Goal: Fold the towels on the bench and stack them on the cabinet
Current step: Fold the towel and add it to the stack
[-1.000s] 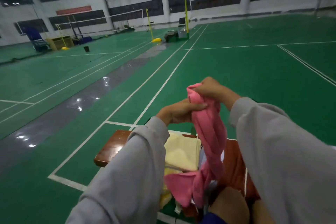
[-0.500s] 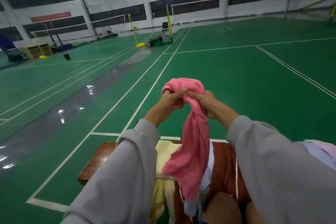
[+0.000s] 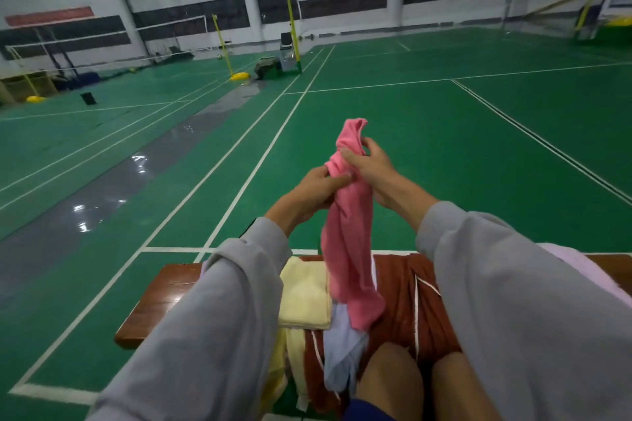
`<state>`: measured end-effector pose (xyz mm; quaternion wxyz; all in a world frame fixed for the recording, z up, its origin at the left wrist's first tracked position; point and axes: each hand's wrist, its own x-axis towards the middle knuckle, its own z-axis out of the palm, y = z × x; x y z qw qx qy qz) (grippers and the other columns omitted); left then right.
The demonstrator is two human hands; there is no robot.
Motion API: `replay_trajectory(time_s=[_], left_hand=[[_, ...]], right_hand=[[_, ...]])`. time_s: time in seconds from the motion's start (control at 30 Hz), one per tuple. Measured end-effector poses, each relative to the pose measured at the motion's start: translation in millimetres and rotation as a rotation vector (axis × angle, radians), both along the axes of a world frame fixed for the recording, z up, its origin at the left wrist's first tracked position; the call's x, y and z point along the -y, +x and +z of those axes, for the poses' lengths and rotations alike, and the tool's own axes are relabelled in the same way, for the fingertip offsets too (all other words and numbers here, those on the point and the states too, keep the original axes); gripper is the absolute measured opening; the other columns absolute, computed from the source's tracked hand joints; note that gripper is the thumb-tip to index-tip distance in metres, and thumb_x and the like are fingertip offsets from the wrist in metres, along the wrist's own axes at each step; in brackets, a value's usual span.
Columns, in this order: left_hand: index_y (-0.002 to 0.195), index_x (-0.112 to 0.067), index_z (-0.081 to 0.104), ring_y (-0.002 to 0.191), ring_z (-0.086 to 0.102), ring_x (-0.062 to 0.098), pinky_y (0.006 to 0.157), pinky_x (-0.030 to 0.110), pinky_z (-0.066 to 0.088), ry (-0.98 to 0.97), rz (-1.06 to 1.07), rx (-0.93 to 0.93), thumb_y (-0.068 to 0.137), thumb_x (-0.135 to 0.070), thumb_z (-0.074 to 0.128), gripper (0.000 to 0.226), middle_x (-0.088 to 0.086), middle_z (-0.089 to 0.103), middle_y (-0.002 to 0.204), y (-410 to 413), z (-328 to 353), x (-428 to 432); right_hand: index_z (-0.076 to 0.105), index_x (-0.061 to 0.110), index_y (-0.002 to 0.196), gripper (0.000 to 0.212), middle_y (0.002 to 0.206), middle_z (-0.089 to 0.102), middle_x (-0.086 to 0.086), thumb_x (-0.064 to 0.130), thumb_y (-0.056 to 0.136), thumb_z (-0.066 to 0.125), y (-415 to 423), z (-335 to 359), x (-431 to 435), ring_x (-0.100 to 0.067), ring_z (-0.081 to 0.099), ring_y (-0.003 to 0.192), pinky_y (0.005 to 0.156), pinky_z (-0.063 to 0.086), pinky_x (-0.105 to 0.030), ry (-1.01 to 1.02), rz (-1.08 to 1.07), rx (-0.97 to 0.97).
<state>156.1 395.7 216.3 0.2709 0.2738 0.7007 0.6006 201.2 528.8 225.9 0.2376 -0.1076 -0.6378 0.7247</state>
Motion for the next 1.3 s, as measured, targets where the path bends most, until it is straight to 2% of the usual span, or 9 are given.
replay_trajectory(time_s=[0.13,0.23,0.37,0.6,0.73,0.8,0.97,1.13,1.3], left_hand=[[0.122,-0.007,0.066,0.085,0.071,0.018,0.066,0.027,0.056,0.179,0.123,0.090,0.109,-0.031,0.047,0.034,0.009,0.075,0.103,-4,-8,-9],[0.127,-0.009,0.063,0.110,0.069,0.025,0.088,0.036,0.059,0.220,0.068,0.183,0.109,-0.034,0.044,0.036,0.015,0.072,0.122,-8,-10,-15],[0.108,-0.009,0.064,0.101,0.068,0.026,0.078,0.032,0.060,0.247,0.280,0.121,0.109,-0.024,0.048,0.022,0.015,0.071,0.109,-13,-12,-15],[0.112,0.000,0.069,0.068,0.060,0.021,0.058,0.031,0.050,0.189,0.538,0.189,0.098,-0.025,0.066,0.029,0.013,0.068,0.091,-55,-10,21],[0.118,-0.020,0.070,0.084,0.066,0.017,0.077,0.032,0.056,0.086,0.049,0.275,0.090,-0.054,0.071,0.044,0.003,0.072,0.093,-24,-12,36],[0.130,-0.035,0.062,0.088,0.069,0.018,0.080,0.036,0.058,-0.046,-0.220,0.221,0.089,-0.034,0.076,0.043,0.002,0.072,0.105,-3,-21,36],[0.127,-0.011,0.059,0.068,0.071,0.016,0.053,0.027,0.058,0.302,0.076,0.416,0.093,-0.004,0.065,0.035,0.009,0.074,0.097,-14,-6,17],[0.090,-0.011,0.066,0.059,0.068,0.012,0.055,0.023,0.057,-0.207,-0.057,0.355,0.099,-0.025,0.063,0.017,0.003,0.073,0.074,-7,-7,12],[0.104,-0.013,0.066,0.071,0.067,0.016,0.066,0.034,0.059,0.297,0.015,0.445,0.098,-0.022,0.065,0.011,0.004,0.069,0.084,-17,23,0]], right_hand=[[0.059,0.005,0.135,0.055,0.117,0.071,-0.015,0.047,0.100,0.060,17,-42,0,-0.024,0.075,0.086,0.069,0.062,-0.034,-0.390,0.111,0.158],[0.070,0.008,0.125,0.058,0.113,0.075,-0.013,0.057,0.100,0.051,30,-64,-2,-0.024,0.075,0.094,0.083,0.060,-0.035,-0.376,0.288,0.267],[0.069,0.002,0.127,0.052,0.114,0.075,-0.017,0.027,0.084,0.082,27,-58,-15,-0.031,0.072,0.107,0.095,0.058,-0.042,-0.274,0.190,0.267],[0.064,0.016,0.118,0.039,0.097,0.071,-0.006,0.004,0.083,0.076,38,-26,-46,-0.017,0.066,0.079,0.073,0.057,-0.029,-0.341,0.144,0.030],[0.064,0.015,0.105,0.008,0.096,0.067,-0.008,0.016,0.098,0.064,48,-47,-33,-0.016,0.065,0.077,0.073,0.058,-0.030,-0.296,0.349,0.188],[0.059,0.013,0.107,0.005,0.097,0.065,-0.010,0.017,0.103,0.059,39,-36,-32,-0.016,0.064,0.077,0.066,0.059,-0.031,-0.318,0.236,0.133],[0.063,0.007,0.129,0.036,0.110,0.073,-0.013,0.023,0.097,0.069,35,4,-46,-0.023,0.071,0.088,0.078,0.063,-0.037,-0.413,0.103,-0.001],[0.066,0.008,0.094,0.006,0.080,0.067,-0.010,0.004,0.095,0.062,63,-36,-34,-0.018,0.063,0.062,0.056,0.056,-0.026,-0.291,0.178,0.309],[0.067,0.011,0.089,0.006,0.069,0.072,-0.006,0.009,0.094,0.064,65,-15,-68,-0.019,0.067,0.059,0.061,0.059,-0.029,-0.539,0.065,0.109]])
